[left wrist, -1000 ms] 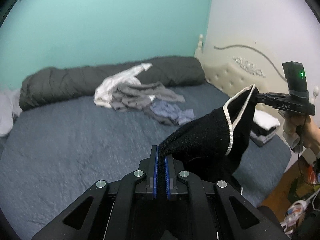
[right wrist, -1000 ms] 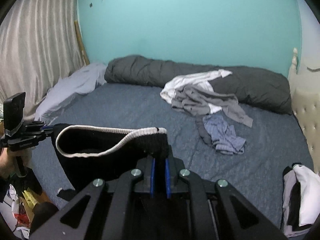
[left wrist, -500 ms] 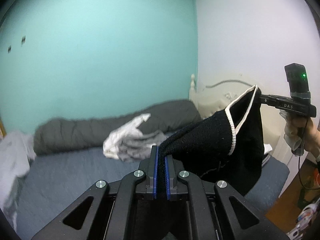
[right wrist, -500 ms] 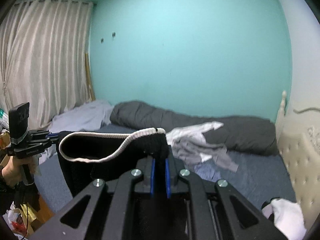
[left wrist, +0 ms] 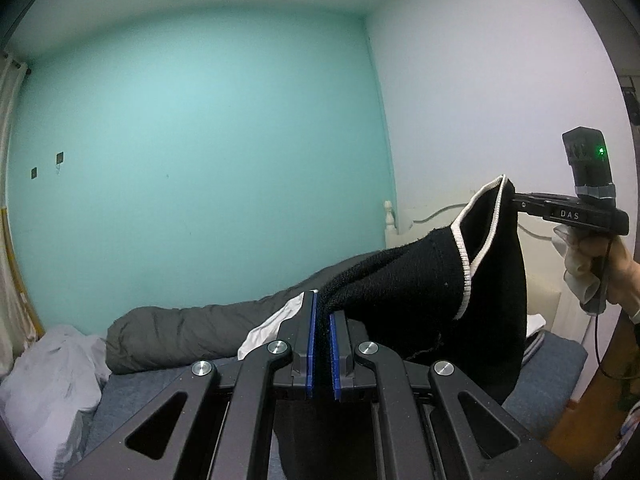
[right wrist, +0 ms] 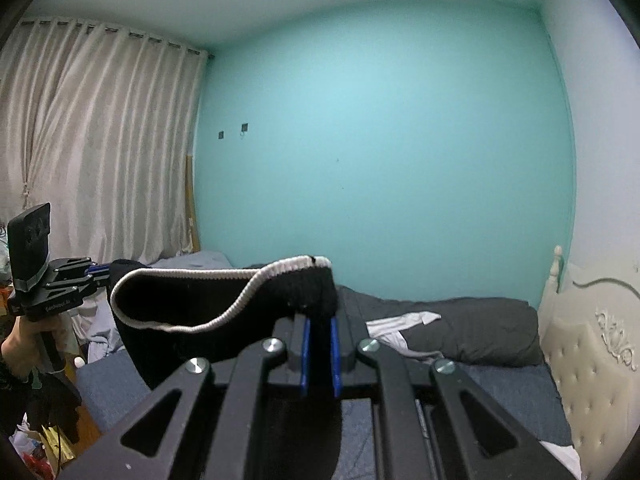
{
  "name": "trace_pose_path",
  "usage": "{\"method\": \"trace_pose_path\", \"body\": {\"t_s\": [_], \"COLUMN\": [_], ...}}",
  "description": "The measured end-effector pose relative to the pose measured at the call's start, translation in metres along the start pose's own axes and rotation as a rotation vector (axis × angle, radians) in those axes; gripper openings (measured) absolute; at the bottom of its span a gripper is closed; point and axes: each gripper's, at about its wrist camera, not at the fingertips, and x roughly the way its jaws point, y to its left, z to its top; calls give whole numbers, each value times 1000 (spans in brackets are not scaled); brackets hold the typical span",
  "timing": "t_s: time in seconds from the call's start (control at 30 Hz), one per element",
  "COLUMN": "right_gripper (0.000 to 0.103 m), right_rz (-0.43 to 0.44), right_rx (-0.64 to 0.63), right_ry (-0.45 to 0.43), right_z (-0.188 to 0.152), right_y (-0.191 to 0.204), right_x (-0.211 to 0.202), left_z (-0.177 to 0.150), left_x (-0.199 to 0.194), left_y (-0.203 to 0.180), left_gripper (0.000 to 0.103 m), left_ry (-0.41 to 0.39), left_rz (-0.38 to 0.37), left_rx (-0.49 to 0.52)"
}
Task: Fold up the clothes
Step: 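Lift the black hoodie up off the bed with both tools, then lower the hoodie onto the bed with both tools, laying it out flat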
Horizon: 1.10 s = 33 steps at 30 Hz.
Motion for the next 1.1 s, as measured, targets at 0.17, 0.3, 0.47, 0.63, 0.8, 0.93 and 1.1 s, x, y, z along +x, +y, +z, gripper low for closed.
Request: {"method": "trace_pose_path", "body": {"t_s": [0.17, 0.3, 0.47, 0.63, 0.8, 0.93, 1.1], "right_gripper": [8, 8, 8, 8, 8, 8, 8], "right_rz": [16, 22, 30, 37, 30, 23, 13], "right_rx": [8, 39, 79, 118, 148, 172, 201], "right_ry": [32, 112, 210, 309, 398, 468, 555], "right_z": [-10, -48, -96, -143, -201, -249, -308], "right_y": [4, -7, -21, -35, -56, -74, -96], "right_x": [10, 46, 92, 138, 212, 273, 349], "left_z": [-4, -29, -75, -148, -228, -281, -332], "left_x": [-5, 18, 61, 134, 207, 263, 327], "left_y": [8, 17, 26, 40, 52, 71, 101], "left_gripper": [6, 6, 6, 6, 6, 6, 6], "left_ry": [16, 77, 170, 294, 404, 467, 531], "left_rz": [-3, -36, -58, -74, -75, -74, -69], "left_rx": [-18, -57, -89, -150, -201, -269, -329]}}
